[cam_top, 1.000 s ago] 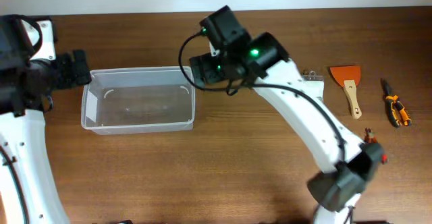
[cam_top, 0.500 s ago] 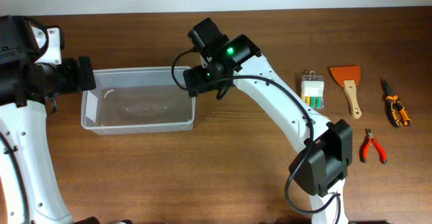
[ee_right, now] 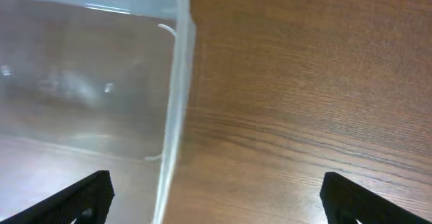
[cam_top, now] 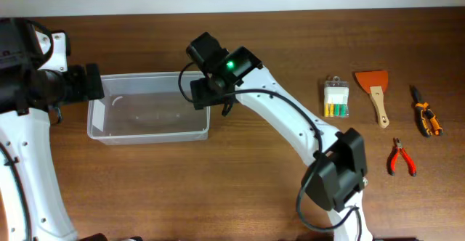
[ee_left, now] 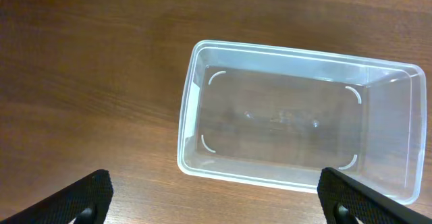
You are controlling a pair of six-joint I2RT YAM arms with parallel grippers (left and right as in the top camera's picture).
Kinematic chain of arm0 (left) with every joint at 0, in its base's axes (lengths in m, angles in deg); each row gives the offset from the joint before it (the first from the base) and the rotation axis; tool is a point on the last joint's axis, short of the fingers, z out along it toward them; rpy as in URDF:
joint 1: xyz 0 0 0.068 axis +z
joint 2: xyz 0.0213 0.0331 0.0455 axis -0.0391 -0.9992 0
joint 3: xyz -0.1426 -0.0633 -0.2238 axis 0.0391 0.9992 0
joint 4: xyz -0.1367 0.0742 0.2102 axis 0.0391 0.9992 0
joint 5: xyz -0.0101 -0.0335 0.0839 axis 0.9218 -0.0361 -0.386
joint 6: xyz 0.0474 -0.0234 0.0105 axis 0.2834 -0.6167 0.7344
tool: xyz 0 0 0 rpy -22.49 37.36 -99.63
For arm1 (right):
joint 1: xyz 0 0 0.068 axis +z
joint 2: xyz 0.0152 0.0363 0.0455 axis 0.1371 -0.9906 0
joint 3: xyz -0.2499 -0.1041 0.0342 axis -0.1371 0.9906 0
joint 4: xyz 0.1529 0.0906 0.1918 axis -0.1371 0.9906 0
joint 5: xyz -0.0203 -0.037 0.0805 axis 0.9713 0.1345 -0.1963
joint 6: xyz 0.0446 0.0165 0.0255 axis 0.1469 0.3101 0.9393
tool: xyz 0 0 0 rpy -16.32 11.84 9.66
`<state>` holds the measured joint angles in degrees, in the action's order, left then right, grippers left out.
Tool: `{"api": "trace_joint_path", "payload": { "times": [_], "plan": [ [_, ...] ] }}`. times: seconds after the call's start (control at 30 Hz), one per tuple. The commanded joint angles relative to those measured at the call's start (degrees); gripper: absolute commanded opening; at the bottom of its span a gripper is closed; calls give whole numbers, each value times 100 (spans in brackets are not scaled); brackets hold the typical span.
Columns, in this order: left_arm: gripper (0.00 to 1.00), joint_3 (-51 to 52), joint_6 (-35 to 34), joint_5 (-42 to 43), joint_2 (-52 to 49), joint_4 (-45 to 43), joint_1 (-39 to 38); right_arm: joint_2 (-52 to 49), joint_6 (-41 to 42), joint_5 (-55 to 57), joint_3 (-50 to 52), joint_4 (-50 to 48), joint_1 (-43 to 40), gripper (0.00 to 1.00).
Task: Pack container
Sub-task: 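Move the right gripper over to the clear container's right wall, then grip the container's right wall with the right gripper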
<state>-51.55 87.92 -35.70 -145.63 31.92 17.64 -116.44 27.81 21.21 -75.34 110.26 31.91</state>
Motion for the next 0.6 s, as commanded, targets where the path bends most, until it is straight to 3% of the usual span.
{"api": "trace_joint_path", "payload": {
  "times": [0.0, 0.57],
  "plan": [
    [99, -90, -79, 68, -15, 44, 26, -278, 111, 181, -44, 24, -4, 99],
    [99, -90, -76, 63, -15, 127, 26, -656, 87, 175, -44, -7, -2, 99]
  ]
}}
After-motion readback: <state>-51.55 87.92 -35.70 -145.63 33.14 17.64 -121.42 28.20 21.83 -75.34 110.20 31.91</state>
